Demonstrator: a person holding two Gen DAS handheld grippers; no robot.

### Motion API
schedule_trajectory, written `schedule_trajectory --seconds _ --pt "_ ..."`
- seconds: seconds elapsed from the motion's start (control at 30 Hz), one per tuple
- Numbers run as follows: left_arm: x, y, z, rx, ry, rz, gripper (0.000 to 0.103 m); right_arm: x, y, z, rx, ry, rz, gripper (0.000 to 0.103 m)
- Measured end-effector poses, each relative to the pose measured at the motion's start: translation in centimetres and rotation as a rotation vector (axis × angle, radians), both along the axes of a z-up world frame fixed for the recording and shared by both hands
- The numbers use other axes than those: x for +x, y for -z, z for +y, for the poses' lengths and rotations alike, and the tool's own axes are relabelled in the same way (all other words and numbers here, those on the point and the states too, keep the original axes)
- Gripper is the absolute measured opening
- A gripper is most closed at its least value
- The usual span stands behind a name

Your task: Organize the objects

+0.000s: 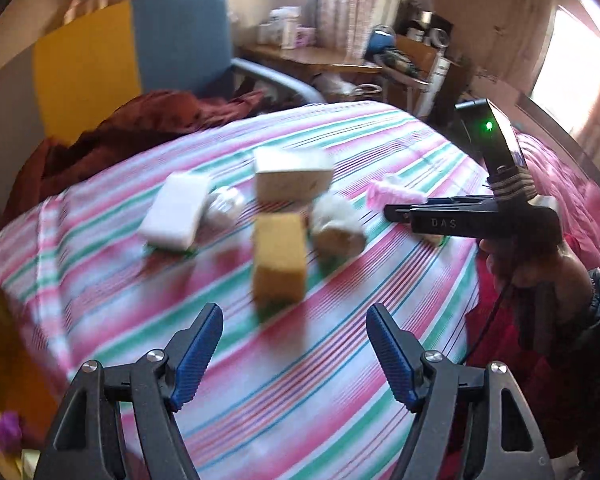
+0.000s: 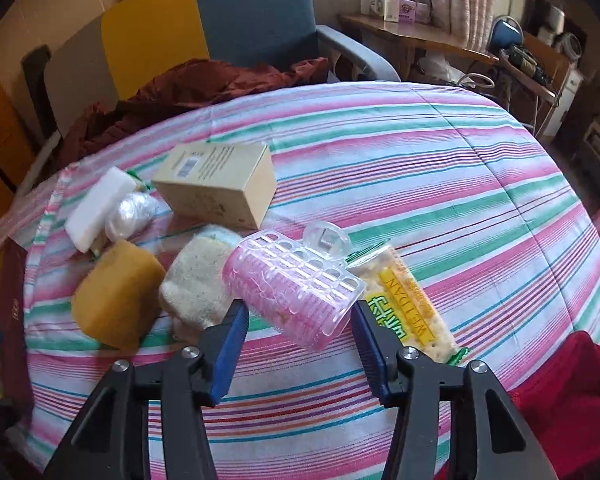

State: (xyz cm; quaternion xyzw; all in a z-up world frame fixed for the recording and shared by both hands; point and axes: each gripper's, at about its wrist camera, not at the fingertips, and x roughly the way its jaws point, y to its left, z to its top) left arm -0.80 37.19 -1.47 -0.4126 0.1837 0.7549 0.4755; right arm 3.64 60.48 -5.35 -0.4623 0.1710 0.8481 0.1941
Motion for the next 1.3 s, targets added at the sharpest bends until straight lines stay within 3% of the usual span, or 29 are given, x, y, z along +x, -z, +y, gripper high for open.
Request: schedule_trajectory --seconds 0.4,0.63,0.77,0.8,0.83,0.93,1.13,1.3 --pt "-0.3 1.7 9.4 -0.030 0.149 0.051 0.075 1.4 -2.4 1.3 -0.051 0.032 0.124 0.053" --pt "-1.2 4.1 14.6 -0.096 0.176 0.063 0.075 1.8 -3.5 1.8 -0.050 0.043 0.172 0.053" --pt "-1.9 6.7 16.8 -0.181 0.179 0.066 0.075 1.9 -3.5 2.1 -0.056 0.054 0.178 0.053" --pt "-1.9 7.3 17.0 -0.197 0.176 0.068 0.070 1.9 -3.5 2.1 -0.057 0.055 0.176 0.053" --pt "-2.1 8.2 17.2 -0.216 0.172 0.059 0.060 1.9 -3.4 2.1 -0.057 0.053 0.174 0.053" --pt "-2.3 8.4 16.3 -0.178 0.146 0.057 0.055 1.7 -3.4 2.1 -0.046 0.049 0.169 0.053" --pt "-1.2 6.0 12.3 -0.075 0.096 0.021 0.054 1.8 -3.3 1.9 -0.045 0.047 0.178 0.053" --pt "0.1 3.9 8.4 -0.032 0.049 0.024 0.054 1.3 -3.5 0.2 -0.032 -0.018 0.196 0.053"
